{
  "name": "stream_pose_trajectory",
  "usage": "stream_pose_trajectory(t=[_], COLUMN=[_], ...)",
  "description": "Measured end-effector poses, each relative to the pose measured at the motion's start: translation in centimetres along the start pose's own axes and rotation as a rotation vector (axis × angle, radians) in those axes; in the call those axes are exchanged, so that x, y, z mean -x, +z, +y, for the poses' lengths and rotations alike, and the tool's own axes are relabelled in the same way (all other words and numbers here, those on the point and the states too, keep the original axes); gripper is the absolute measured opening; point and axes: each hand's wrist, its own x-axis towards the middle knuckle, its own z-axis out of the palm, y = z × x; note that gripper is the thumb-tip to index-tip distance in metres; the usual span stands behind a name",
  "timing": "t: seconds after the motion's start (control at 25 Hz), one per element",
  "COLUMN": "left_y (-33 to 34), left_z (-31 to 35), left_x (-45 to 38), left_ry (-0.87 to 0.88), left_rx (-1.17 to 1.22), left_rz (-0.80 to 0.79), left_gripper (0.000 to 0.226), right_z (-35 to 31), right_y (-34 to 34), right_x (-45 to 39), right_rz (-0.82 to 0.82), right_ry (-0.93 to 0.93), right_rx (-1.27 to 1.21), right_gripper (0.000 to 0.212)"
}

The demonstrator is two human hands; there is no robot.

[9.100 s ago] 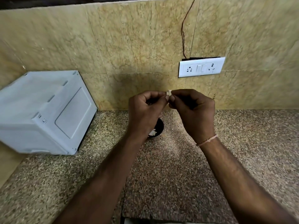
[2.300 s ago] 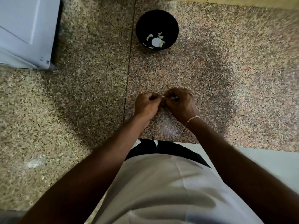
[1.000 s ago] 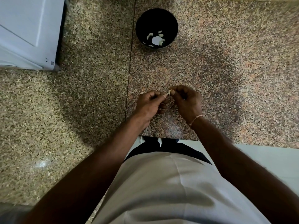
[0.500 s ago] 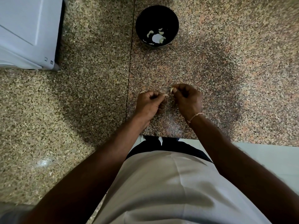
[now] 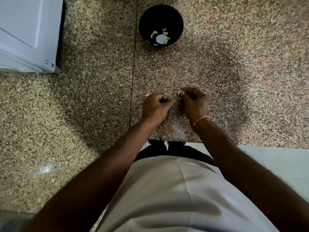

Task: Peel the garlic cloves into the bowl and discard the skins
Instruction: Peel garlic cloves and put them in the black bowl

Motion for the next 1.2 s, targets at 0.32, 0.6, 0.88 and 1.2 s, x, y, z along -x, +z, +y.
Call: stream_pose_trajectory(t=[0.32, 0.6, 0.88, 1.2], left_y=[0.1, 0.1, -0.1, -0.7], left_z=[-0.6, -0.8, -0.1, 0.3], left_x=[-1.2, -1.4, -1.3, -0.9], left_ry=[-0.019, 0.042, 0.13, 0.137], left_rx=[-0.11, -0.137, -0.056, 0.049], left_rz=[0.061, 0.07, 0.018, -0.013], left_gripper=[0.007, 0.016, 0.007, 0.006], right_z=[0.5, 0.3, -0.6, -2.0], right_y=[-0.1, -0.3, -0.5, -1.1], right_x=[0.3, 0.4, 0.5, 0.4], right_rz=[-0.102, -0.163, -0.186, -0.191], right_ry=[-0.059, -0.15, -0.248, -0.297], right_rx=[0.124, 0.239, 0.276, 0.286], right_gripper=[0.013, 0.017, 0.017, 0.021])
